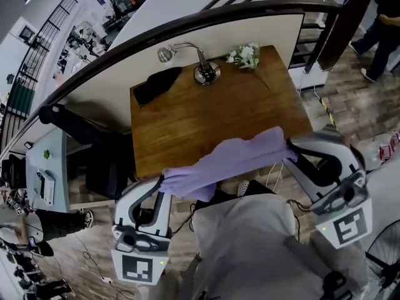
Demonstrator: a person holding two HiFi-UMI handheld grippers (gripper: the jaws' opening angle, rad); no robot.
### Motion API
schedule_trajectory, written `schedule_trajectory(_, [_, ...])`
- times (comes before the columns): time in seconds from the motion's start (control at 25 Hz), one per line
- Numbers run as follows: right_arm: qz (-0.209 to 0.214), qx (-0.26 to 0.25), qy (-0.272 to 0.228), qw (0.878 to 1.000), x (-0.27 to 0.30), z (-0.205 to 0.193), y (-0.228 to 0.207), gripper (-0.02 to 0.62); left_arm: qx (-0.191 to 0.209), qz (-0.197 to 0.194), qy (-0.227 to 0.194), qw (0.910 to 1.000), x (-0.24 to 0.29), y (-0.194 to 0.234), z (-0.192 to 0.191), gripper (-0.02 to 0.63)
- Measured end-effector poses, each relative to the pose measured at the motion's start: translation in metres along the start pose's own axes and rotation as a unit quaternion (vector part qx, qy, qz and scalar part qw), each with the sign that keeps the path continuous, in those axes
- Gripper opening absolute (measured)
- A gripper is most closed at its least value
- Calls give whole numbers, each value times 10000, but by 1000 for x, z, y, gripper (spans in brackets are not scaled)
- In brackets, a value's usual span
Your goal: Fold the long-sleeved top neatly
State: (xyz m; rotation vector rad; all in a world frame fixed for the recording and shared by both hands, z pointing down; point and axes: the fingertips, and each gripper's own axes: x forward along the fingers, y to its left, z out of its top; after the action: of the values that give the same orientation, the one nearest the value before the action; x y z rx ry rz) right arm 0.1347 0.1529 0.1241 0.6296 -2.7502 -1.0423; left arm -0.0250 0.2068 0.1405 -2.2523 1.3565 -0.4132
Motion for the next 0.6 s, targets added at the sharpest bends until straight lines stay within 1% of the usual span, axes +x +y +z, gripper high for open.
schedule_trajectory(0.12, [96,-160,-143,9997,23,-9,-9,52,148,-80,-67,9998,19,9,-16,35])
schedule_trajectory(0.16, [121,-194,-157,9996,39,-20,-13,54,161,-161,-56,9997,30,15,-30,35])
schedule_trajectory(0.2, [139,-108,-126,9998,56,-37,-16,54,105,-257,17,9996,42,21,-48,35])
schedule_trajectory(0.24, [161,142,28,9998,73,-61,-17,54,-68,-329,203,9992,52,28,-72,35])
schedule_trajectory(0.28, [201,531,342,9978,89,-93,-15,52,-373,-348,510,9974,62,36,-102,35])
schedule_trajectory(0.32, [265,950,746,9923,105,-129,-10,52,-746,-317,843,9931,73,43,-136,35])
schedule_trajectory(0.36, [352,1261,1107,9852,122,-165,-5,52,-1085,-256,1059,9881,87,52,-167,35])
schedule_trajectory(0.4, [447,1397,1335,9801,142,-195,-1,53,-1327,-193,1118,9846,103,60,-194,35])
schedule_trajectory(0.48, [590,1361,1512,9773,185,-248,8,52,-1598,-157,1197,9797,137,73,-246,35])
schedule_trajectory(0.52, [633,1341,1587,9761,205,-273,13,52,-1694,-171,1321,9765,153,77,-274,35])
schedule_trajectory(0.6, [698,1427,1922,9684,236,-321,26,51,-1857,-204,1687,9678,178,81,-330,35])
